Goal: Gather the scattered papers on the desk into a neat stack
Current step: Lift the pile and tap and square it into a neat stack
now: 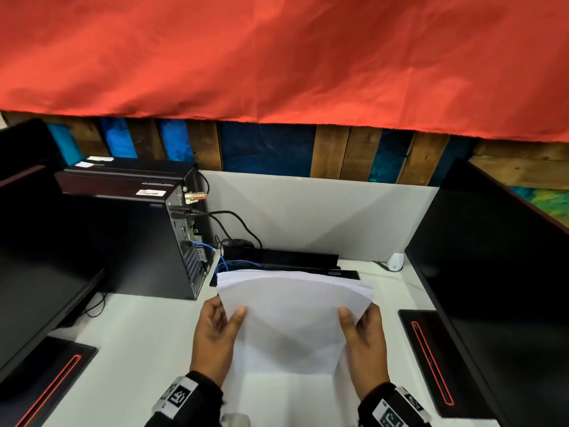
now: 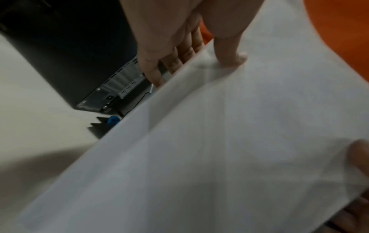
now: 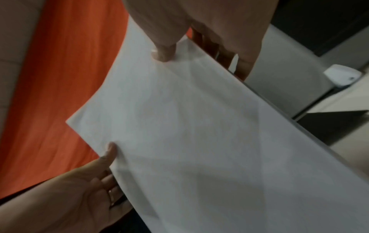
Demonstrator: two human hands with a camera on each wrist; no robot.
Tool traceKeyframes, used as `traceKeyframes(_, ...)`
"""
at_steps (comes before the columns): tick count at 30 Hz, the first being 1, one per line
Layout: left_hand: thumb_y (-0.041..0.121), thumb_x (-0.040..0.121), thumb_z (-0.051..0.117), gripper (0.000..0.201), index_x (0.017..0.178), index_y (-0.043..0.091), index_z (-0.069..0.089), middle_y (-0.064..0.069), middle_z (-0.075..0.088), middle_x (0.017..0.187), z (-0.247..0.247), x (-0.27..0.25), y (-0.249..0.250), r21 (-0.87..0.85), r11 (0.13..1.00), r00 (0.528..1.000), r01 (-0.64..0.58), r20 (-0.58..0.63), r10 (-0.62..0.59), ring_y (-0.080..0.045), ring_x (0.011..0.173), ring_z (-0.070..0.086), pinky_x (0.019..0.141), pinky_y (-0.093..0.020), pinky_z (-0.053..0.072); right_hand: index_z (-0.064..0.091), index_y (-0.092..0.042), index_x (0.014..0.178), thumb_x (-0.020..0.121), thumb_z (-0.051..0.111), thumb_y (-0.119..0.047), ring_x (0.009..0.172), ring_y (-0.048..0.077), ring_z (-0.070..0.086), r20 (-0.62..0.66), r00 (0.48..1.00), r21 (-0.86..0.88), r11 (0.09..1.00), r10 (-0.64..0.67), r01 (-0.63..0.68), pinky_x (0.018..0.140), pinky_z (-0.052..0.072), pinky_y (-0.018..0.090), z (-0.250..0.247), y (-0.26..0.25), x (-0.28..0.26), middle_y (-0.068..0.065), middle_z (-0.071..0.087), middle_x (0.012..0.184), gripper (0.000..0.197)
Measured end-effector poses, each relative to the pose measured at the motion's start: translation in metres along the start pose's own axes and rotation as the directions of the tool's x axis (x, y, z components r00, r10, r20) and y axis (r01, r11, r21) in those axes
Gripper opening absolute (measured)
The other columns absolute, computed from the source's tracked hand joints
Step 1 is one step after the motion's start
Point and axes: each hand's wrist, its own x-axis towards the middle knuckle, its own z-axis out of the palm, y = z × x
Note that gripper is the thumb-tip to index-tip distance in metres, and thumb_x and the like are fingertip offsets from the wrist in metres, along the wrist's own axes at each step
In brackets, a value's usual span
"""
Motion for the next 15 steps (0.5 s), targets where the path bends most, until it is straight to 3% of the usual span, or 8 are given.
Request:
traceKeyframes(3, 0.035, 0.072, 0.072, 0.06, 0.126, 0.026, 0.048, 0.012, 0.067, 0.116, 0.004, -0.008, -0.004, 0.065, 0.998, 0.994, 0.018, 0.11, -0.025, -0.002, 0.109, 0.062, 0.082, -0.008, 0.051, 0.045, -0.045, 0.122, 0.068, 0.059, -0.071, 0.123, 0.002, 0.052, 0.045, 0.999, 0.036, 0.999, 0.02, -0.021, 0.101, 0.043, 0.022, 0.004, 0.003, -0.001, -0.028, 0.06, 0.12, 0.061)
traceKeyframes(5, 0.035, 0.066, 0.076, 0.074, 0.132, 0.024, 0.044, 0.008, 0.065, 0.12, 0.007, -0.007, 0.0, 0.08, 0.997, 0.988, 0.01, 0.15, -0.022, 0.0, 0.108, 0.063, 0.081, -0.009, 0.051, 0.039, -0.048, 0.131, 0.065, 0.059, -0.073, 0.127, 0.001, 0.048, 0.072, 0.997, 0.035, 0.999, 0.005, -0.007, 0.108, 0.039, 0.03, 0.006, 0.001, -0.003, -0.029, 0.054, 0.128, 0.073)
traceKeyframes(7, 0.039, 0.06, 0.078, 0.075, 0.127, 0.027, 0.047, 0.008, 0.066, 0.118, 0.006, -0.004, 0.002, 0.077, 0.997, 0.987, -0.005, 0.16, -0.008, -0.002, 0.107, 0.064, 0.078, -0.009, 0.052, 0.046, -0.04, 0.127, 0.068, 0.062, -0.07, 0.119, 0.007, 0.057, 0.036, 0.998, 0.029, 0.998, -0.056, 0.055, 0.105, 0.044, 0.04, 0.006, -0.001, -0.004, -0.015, 0.063, 0.123, 0.068)
traceKeyframes(8, 0.039, 0.057, 0.078, 0.074, 0.124, 0.028, 0.048, 0.007, 0.067, 0.117, 0.005, -0.002, 0.003, 0.074, 0.997, 0.987, -0.006, 0.161, -0.006, -0.003, 0.108, 0.064, 0.077, -0.009, 0.052, 0.049, -0.037, 0.123, 0.075, 0.063, -0.061, 0.115, 0.003, 0.059, 0.012, 0.997, 0.031, 0.996, -0.082, 0.082, 0.105, 0.045, 0.036, 0.006, -0.005, -0.004, -0.015, 0.064, 0.118, 0.056)
traceKeyframes(9, 0.039, 0.057, 0.079, 0.075, 0.124, 0.028, 0.048, 0.006, 0.067, 0.118, 0.005, -0.002, 0.003, 0.079, 0.997, 0.985, -0.005, 0.171, -0.008, -0.005, 0.109, 0.064, 0.078, -0.01, 0.052, 0.048, -0.04, 0.117, 0.082, 0.064, -0.045, 0.109, -0.01, 0.058, 0.002, 0.996, 0.028, 0.995, -0.091, 0.091, 0.103, 0.045, 0.021, 0.007, -0.01, -0.004, -0.022, 0.065, 0.113, 0.039)
traceKeyframes(11, 0.038, 0.058, 0.081, 0.08, 0.128, 0.027, 0.045, 0.006, 0.065, 0.121, 0.007, -0.003, 0.002, 0.105, 0.995, 0.98, -0.005, 0.198, -0.015, -0.006, 0.112, 0.062, 0.083, -0.013, 0.052, 0.044, -0.045, 0.108, 0.086, 0.065, -0.018, 0.096, -0.026, 0.055, 0.04, 0.994, 0.0, 0.995, -0.099, 0.099, 0.081, 0.041, -0.005, 0.009, -0.014, -0.006, -0.039, 0.063, 0.1, 0.041)
traceKeyframes(13, 0.04, 0.056, 0.081, 0.08, 0.127, 0.029, 0.044, 0.008, 0.063, 0.122, 0.01, -0.005, 0.004, 0.111, 0.994, 0.982, -0.023, 0.186, 0.002, -0.003, 0.111, 0.061, 0.086, -0.019, 0.051, 0.045, -0.043, 0.113, 0.081, 0.069, -0.021, 0.098, -0.018, 0.059, 0.082, 0.99, -0.052, 0.991, -0.116, 0.12, 0.077, 0.045, -0.002, 0.01, -0.011, -0.008, -0.037, 0.062, 0.105, 0.046)
traceKeyframes(15, 0.041, 0.056, 0.079, 0.078, 0.125, 0.031, 0.044, 0.008, 0.063, 0.121, 0.013, -0.005, 0.01, 0.081, 0.996, 0.987, -0.032, 0.162, 0.019, -0.001, 0.11, 0.061, 0.089, -0.021, 0.048, 0.047, -0.031, 0.122, 0.08, 0.068, -0.028, 0.104, -0.008, 0.061, 0.013, 0.989, -0.076, 0.986, -0.146, 0.146, 0.089, 0.05, 0.012, 0.009, -0.007, -0.006, -0.024, 0.063, 0.114, 0.047)
